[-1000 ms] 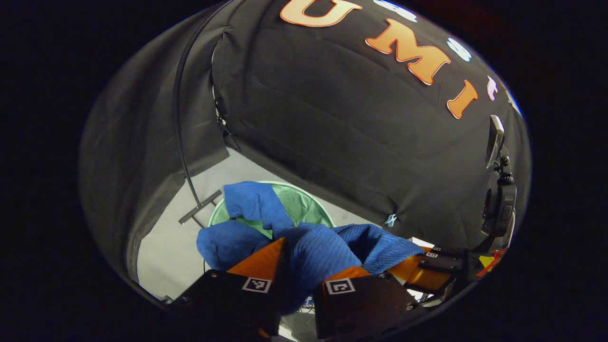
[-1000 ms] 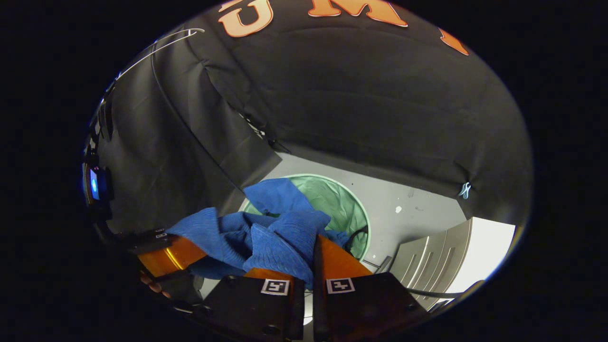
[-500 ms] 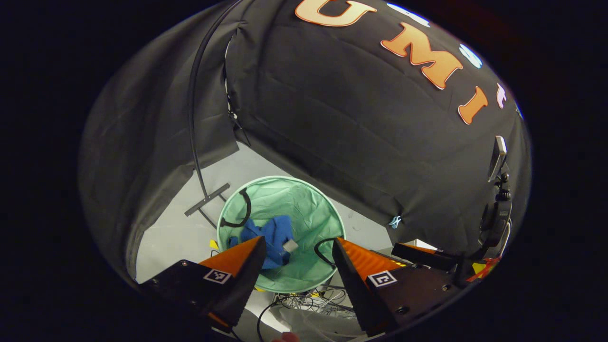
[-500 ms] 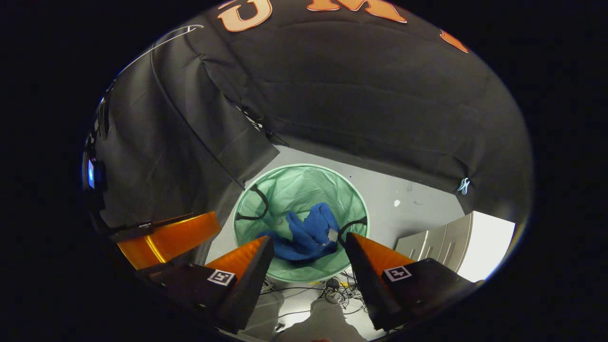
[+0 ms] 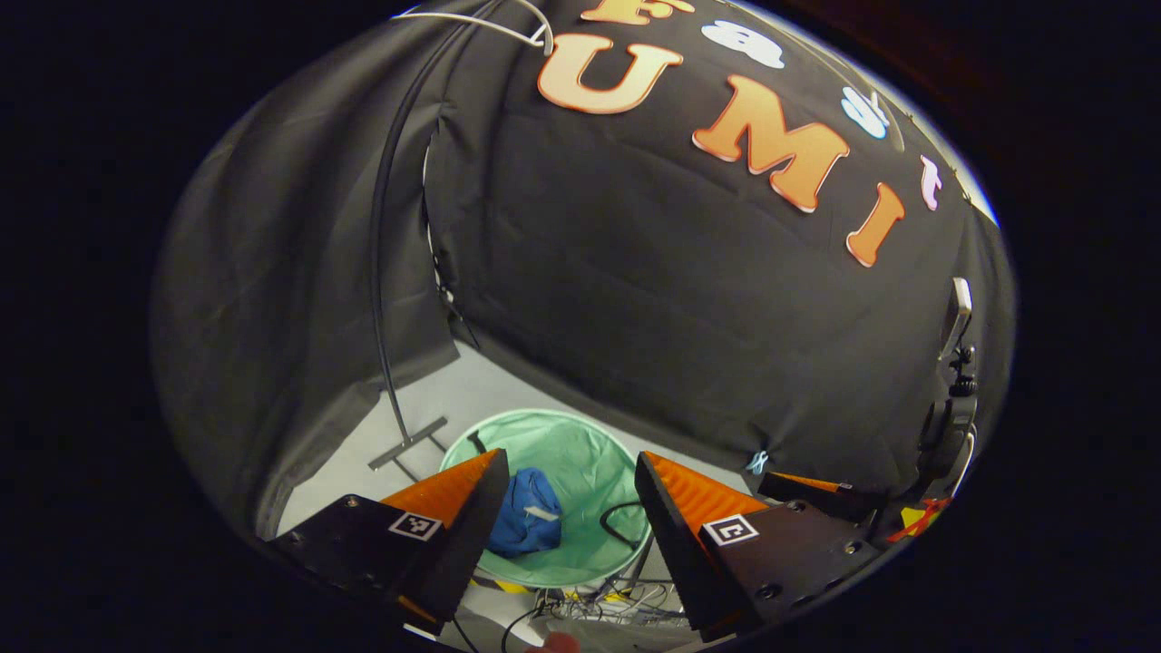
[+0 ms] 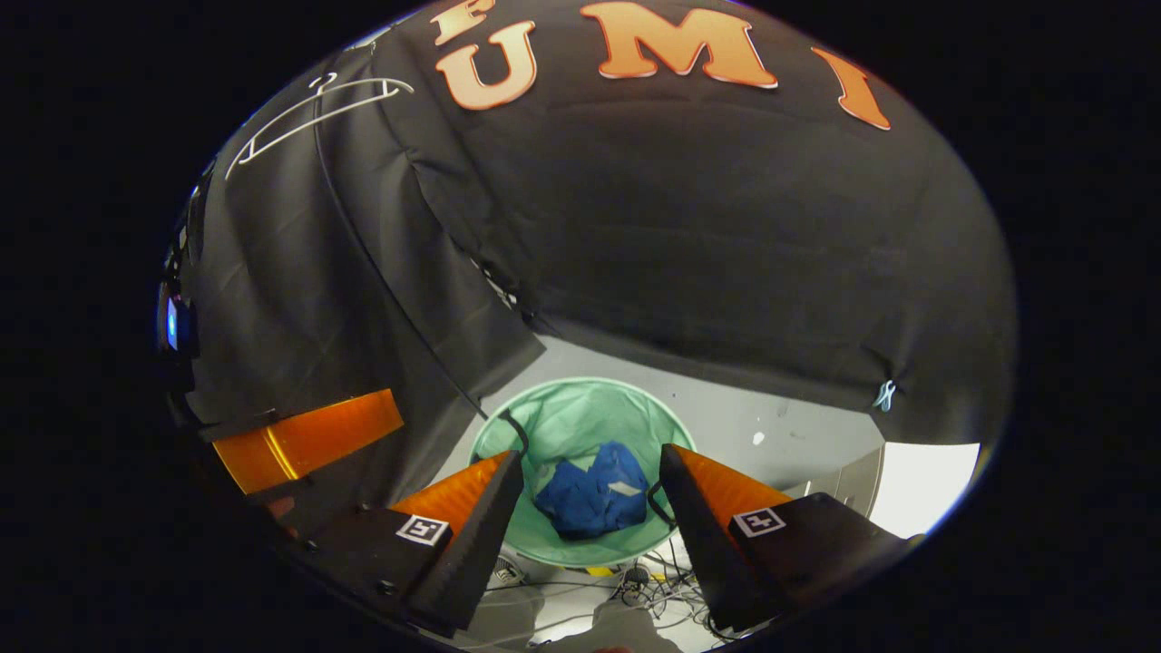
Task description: Grasp the clothes on the hanger with both hands and then place them into the laundry hamper below.
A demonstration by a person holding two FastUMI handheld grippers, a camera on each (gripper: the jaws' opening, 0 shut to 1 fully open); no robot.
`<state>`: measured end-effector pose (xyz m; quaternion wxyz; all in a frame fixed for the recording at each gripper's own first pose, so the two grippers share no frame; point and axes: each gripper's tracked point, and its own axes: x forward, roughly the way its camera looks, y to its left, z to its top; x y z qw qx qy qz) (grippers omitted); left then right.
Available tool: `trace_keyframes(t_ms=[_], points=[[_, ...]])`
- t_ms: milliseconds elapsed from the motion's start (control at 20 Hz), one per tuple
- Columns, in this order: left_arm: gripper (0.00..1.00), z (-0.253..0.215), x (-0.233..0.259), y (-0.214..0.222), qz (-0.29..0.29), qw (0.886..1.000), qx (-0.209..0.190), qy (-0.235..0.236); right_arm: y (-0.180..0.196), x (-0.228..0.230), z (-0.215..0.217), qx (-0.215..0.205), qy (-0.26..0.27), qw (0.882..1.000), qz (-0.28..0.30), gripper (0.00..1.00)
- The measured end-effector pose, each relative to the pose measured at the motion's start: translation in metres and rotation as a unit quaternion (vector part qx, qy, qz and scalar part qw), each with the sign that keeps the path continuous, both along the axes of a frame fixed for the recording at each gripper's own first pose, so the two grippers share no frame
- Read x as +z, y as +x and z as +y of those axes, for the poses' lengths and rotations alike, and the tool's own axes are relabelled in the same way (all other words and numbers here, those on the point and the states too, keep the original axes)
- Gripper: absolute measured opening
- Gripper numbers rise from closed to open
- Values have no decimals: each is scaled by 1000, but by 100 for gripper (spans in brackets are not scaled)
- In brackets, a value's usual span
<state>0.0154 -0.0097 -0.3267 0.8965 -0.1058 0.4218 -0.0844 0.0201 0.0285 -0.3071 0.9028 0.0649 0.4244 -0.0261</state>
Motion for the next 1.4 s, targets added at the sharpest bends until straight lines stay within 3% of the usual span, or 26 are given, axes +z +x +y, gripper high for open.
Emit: trace_keyframes(t_ms=[200,400,550,800,950,1000,1150,1200,1250,1400], points=[[90,-5,63,23,-86,996,5,-6,20,55,-7,3,-19,997,-70,98],[89,-16,131,39,-170,985,0,-27,35,122,-11,7,-31,989,-146,98],[88,3,172,28,-243,970,-3,4,41,181,-11,9,-35,977,-212,98],[88,20,224,19,-306,952,-6,-7,32,254,-24,-7,-26,951,-308,98],[82,35,244,11,-328,945,-1,-7,25,282,-33,-12,-41,939,-341,98],[82,40,249,8,-331,944,1,-11,20,293,-37,-10,-52,934,-353,88],[83,48,263,11,-350,937,8,-20,17,301,-38,-11,-77,918,-388,88],[83,48,270,10,-356,934,10,-20,8,304,-37,-10,-78,915,-396,98],[84,47,278,9,-363,932,12,-18,3,307,-36,-10,-74,913,-401,89],[86,41,295,4,-385,923,6,-19,-10,318,-36,-13,-61,907,-416,89]])
